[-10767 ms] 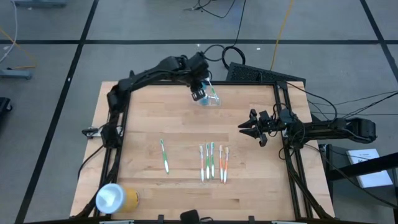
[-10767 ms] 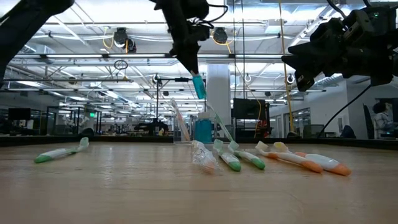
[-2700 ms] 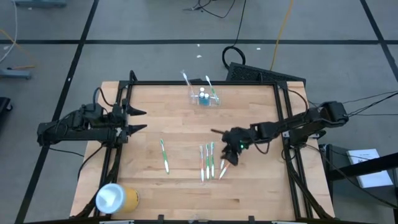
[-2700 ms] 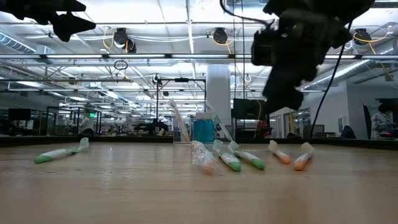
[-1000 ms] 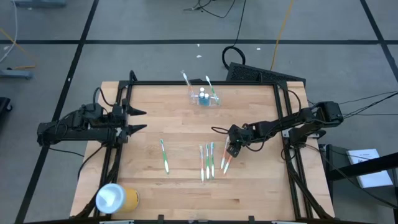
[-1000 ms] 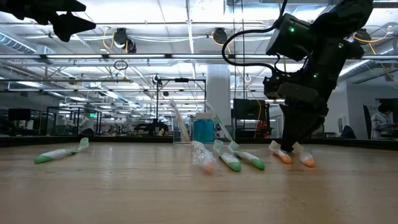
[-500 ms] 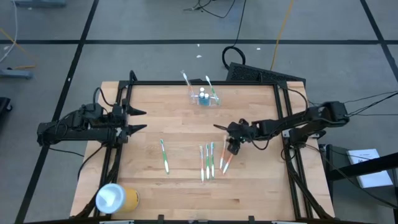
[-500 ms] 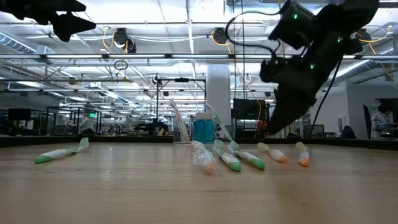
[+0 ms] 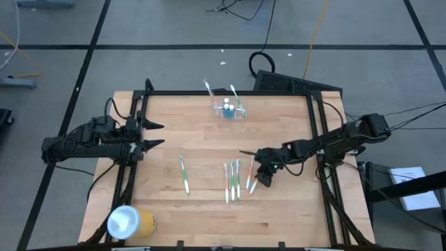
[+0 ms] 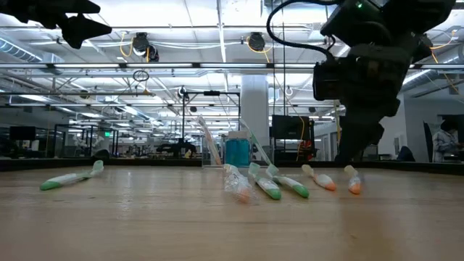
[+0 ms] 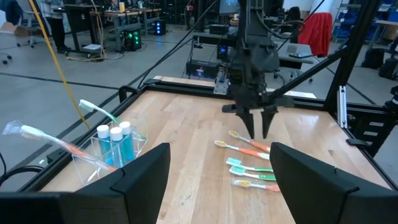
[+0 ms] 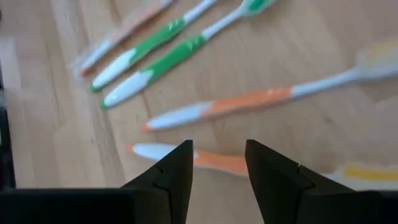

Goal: Pick & Place toothbrushing station
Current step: Put the orange toothbrush into the transparent organizer

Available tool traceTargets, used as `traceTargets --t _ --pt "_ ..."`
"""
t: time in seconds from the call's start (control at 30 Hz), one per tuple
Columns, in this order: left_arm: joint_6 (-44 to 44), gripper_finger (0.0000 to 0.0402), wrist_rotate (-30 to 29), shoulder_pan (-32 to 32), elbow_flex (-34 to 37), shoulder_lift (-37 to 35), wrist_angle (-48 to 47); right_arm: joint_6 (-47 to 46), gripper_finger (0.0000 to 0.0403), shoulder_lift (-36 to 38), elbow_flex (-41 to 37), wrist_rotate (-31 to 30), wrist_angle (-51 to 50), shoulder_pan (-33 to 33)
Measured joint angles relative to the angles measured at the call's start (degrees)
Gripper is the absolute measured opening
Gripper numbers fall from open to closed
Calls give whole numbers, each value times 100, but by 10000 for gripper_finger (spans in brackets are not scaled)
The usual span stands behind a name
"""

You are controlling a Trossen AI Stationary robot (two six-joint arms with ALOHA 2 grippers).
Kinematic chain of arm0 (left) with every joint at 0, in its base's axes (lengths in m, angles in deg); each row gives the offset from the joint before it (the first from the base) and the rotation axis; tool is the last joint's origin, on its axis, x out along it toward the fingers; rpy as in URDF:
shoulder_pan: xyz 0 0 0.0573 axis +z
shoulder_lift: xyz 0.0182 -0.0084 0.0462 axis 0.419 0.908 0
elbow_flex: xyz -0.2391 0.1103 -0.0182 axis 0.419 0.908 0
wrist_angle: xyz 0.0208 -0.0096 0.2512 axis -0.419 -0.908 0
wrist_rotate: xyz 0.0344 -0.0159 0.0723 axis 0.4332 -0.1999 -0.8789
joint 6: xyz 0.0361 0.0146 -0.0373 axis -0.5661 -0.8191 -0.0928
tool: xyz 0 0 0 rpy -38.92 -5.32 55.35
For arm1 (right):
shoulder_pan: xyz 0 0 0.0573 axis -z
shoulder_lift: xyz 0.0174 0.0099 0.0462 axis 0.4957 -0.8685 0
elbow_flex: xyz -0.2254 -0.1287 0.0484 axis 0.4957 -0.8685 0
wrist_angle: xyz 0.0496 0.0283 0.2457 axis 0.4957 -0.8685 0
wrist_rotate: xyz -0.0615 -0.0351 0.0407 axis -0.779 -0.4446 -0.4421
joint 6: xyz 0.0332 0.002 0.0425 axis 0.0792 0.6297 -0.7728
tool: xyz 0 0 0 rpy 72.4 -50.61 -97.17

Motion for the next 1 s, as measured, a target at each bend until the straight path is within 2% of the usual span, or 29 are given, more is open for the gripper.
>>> traceTargets --t 0.13,0.4,0.63,0.8,1.0 --pt "0 285 0 0 0 0 0 -297 133 -252 -5 -286 -147 -100" --pt "0 285 0 2 0 0 3 -552 121 -284 2 -287 -558 -94" --pt "0 285 0 0 0 2 0 -32 117 -259 22 -282 -1164 -10" --pt "0 285 0 0 0 0 2 124 128 -260 14 -465 -1027 41" --pt "0 285 0 0 0 0 0 96 159 -266 9 -589 -870 141"
